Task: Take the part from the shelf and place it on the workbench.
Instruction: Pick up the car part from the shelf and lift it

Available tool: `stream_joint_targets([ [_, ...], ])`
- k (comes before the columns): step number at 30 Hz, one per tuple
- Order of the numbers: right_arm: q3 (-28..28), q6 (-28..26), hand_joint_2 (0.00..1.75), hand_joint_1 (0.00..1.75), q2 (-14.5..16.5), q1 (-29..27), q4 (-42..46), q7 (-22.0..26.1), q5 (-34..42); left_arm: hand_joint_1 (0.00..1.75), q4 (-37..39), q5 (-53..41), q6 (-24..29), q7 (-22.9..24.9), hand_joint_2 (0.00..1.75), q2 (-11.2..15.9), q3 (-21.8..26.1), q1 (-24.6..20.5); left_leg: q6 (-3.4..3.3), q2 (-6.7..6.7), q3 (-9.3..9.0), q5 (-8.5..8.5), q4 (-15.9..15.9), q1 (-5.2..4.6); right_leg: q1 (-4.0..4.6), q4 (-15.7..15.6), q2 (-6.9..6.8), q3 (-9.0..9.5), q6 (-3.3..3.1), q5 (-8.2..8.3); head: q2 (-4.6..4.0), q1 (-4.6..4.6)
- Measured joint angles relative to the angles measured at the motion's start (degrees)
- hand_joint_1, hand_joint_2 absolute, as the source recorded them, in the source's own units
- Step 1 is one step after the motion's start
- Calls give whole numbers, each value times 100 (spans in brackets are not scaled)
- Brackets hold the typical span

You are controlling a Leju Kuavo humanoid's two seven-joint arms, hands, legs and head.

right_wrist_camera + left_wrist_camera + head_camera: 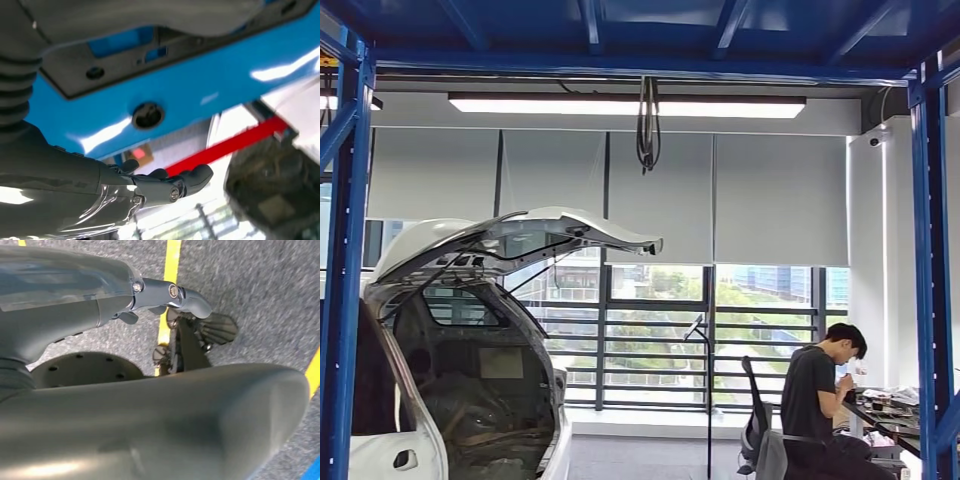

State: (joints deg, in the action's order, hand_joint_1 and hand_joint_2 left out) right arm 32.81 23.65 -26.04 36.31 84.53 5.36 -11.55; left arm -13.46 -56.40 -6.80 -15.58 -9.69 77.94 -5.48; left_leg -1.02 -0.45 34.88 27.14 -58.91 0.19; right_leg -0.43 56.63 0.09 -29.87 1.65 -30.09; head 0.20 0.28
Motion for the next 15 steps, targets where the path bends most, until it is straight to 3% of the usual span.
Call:
stream_joint_targets([
  [7, 1475, 98, 175, 0, 119, 885, -970, 118, 645, 0, 38, -6, 32, 83, 0, -62, -7, -9, 2, -1, 2, -1, 2, 13, 13, 6, -2, -4, -1, -3, -1, 0],
  [15, 2317, 102, 175, 0, 381, 1344, -1580, 261, 1337, 0, 41, 20, 80, 99, 0, -89, -7, -10, 2, -1, 3, -1, 3, 14, 13, 6, -3, -6, -4, -5, -1, 0],
])
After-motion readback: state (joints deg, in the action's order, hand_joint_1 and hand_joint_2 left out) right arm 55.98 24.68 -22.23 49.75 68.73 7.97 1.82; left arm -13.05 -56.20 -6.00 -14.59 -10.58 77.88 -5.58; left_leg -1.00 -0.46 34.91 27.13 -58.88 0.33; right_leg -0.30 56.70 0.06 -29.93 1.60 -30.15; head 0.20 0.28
